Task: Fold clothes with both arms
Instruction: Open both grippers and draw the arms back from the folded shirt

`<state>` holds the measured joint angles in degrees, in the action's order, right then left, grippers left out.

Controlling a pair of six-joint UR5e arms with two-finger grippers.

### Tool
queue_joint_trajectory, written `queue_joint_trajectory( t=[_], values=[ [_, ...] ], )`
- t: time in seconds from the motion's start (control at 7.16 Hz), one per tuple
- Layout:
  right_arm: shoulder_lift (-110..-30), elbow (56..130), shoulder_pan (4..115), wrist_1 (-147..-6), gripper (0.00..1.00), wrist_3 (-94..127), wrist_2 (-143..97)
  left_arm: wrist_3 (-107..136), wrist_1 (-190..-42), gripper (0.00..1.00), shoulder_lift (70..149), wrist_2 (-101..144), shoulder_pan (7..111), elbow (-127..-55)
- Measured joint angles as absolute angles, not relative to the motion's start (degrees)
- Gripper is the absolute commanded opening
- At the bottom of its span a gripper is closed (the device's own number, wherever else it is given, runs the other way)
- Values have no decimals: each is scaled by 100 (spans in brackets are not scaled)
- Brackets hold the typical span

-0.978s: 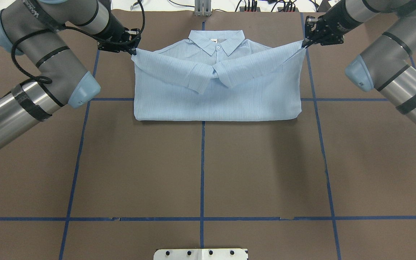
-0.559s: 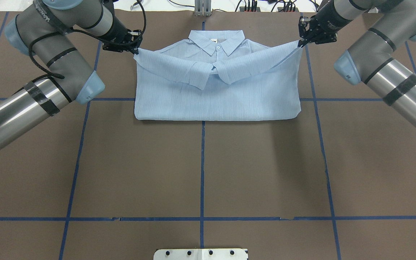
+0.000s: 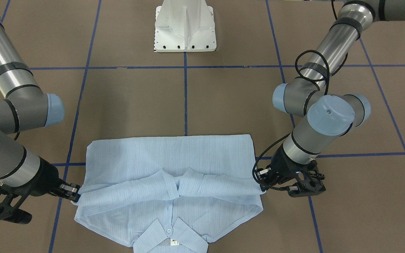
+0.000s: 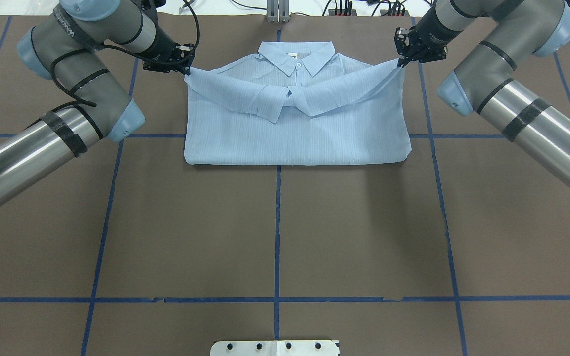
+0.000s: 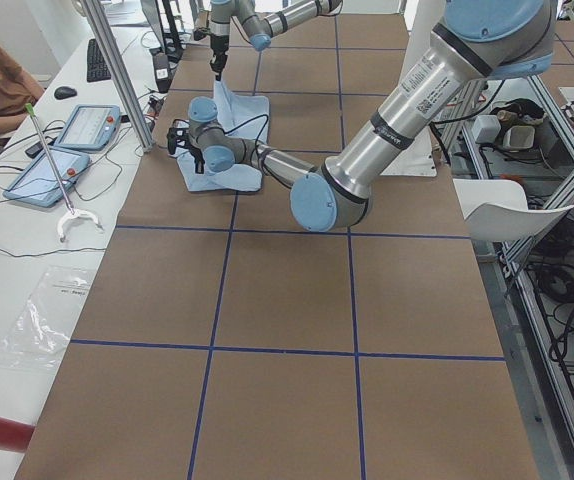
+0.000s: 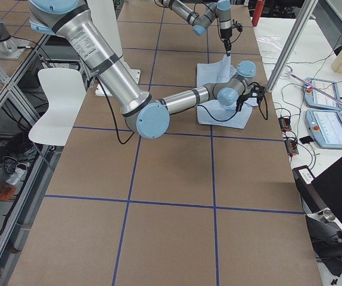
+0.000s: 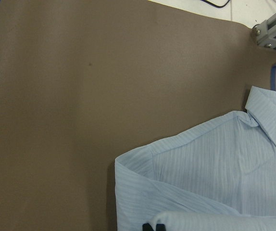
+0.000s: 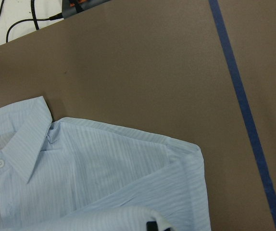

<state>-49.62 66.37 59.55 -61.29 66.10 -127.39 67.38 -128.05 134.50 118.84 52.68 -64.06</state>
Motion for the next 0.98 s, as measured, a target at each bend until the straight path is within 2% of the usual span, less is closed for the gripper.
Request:
queue_joint_trajectory(
  t=[0.56, 0.7, 0.98],
  values=[
    [-4958, 6683, 5874, -6100, 100, 6545, -12630, 6753, -12801, 100, 13439, 11893, 5312, -6470],
    [-5141, 6848, 5681, -5981, 100, 6558, -12609, 6756, -12767, 100, 13380, 11905, 5328, -6589],
    [-5960, 7703, 5182, -5784, 100, 6627, -12480, 6758, -12649, 100, 13149, 11916, 5357, -7001]
  ],
)
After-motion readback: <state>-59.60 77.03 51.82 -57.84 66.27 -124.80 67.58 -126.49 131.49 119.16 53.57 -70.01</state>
